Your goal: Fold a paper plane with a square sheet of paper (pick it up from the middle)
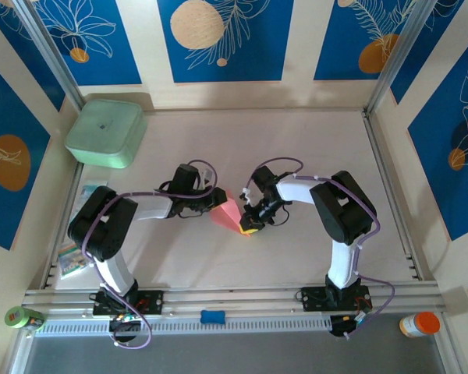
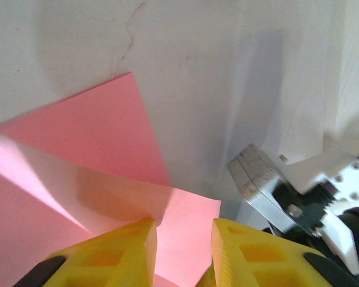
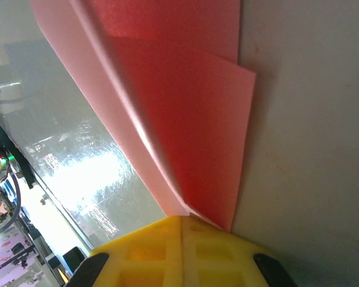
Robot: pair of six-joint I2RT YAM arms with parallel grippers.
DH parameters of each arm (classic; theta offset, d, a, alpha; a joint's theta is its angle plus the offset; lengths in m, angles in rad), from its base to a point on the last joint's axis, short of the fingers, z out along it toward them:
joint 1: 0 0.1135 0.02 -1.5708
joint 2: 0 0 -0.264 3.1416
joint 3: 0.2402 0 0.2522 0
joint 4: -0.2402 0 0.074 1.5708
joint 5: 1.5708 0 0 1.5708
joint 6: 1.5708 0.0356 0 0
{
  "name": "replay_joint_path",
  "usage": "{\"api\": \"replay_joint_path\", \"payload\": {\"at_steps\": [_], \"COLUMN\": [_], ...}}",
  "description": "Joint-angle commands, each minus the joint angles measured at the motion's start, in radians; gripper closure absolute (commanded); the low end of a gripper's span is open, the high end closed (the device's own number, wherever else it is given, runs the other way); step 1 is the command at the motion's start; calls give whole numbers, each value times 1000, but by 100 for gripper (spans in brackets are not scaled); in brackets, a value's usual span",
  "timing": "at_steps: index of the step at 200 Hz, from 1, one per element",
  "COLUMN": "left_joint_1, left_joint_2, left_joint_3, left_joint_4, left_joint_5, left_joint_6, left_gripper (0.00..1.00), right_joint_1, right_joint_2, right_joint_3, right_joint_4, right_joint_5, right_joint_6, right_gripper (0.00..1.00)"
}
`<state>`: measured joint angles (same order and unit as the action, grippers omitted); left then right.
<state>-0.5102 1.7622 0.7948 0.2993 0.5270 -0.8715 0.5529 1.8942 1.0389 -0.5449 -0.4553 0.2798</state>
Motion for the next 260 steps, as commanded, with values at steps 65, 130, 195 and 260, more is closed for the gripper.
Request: {"api": "replay_joint_path", "payload": {"at_steps": [65,130,195,260], "left_joint_1": [10,10,10,9], "left_joint_2": [106,111,138,138], "left_joint_3": [32,30,38,37], "left_joint_4": [105,-22,-91,-119], "left_joint_5": [18,-47,-68,-82], "left_joint_6": [-45,-23,-21,-27], "left_gripper": [70,73,73,73], "right_joint_1": [-4,-7,0,57], "right_joint_2": [21,-2,-167,-102], "right_joint_3": [7,-8,-14,47], "right_joint_4": [-50,-29,124,127], "right_joint_5": [44,49,-13,69], "right_joint_6": [-16,4,131,211], "right_gripper": [95,95,87,91]}}
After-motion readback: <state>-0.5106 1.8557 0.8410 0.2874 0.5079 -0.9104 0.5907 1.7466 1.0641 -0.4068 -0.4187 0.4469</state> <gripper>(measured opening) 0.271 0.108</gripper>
